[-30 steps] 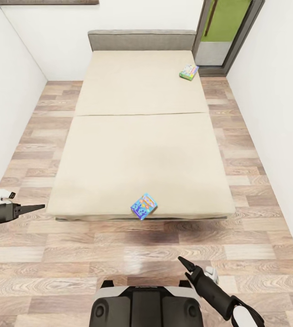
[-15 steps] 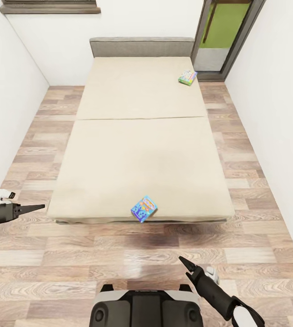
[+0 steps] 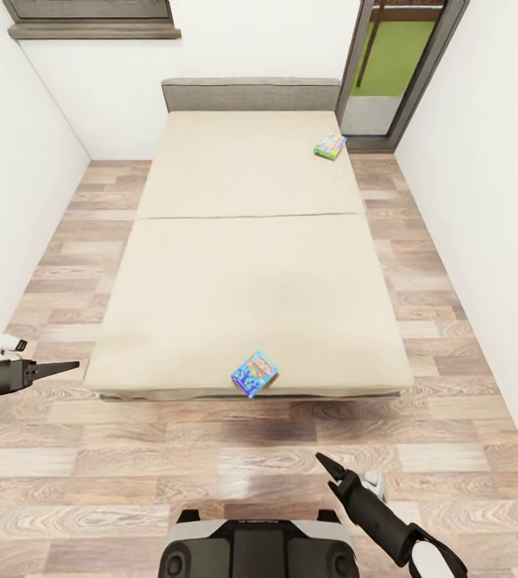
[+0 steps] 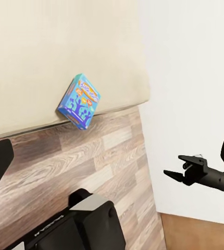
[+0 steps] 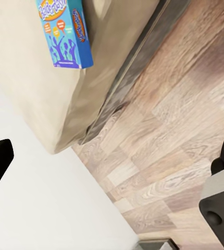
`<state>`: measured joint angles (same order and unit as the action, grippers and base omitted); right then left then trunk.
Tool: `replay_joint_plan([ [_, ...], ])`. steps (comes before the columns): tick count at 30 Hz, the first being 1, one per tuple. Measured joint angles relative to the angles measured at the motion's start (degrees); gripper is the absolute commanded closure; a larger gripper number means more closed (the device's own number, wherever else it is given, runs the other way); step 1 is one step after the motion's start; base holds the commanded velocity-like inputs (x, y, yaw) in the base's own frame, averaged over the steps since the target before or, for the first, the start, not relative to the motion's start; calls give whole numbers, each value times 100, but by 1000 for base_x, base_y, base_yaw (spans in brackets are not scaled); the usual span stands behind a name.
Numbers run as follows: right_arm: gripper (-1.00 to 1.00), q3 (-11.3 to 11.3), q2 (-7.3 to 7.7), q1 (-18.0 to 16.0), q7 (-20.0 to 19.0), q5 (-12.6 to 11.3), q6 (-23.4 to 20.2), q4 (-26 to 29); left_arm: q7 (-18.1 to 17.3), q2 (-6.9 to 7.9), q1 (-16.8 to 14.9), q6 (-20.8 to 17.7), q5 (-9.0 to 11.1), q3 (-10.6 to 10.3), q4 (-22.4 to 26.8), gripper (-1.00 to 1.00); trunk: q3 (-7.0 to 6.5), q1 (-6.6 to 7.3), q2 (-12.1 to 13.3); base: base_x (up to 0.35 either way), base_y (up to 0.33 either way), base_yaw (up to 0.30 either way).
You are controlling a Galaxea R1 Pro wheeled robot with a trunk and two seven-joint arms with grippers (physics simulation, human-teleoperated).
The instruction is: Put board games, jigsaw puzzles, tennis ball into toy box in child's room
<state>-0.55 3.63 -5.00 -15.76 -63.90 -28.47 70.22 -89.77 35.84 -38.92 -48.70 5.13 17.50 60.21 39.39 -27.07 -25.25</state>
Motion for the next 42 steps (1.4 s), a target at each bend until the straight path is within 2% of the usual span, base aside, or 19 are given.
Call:
replay_joint_plan([
  [42, -100, 6, 6, 0, 0, 1, 0, -2, 0, 0, 0, 0, 0, -5, -1, -100, -401, 0, 0, 0, 0, 0],
])
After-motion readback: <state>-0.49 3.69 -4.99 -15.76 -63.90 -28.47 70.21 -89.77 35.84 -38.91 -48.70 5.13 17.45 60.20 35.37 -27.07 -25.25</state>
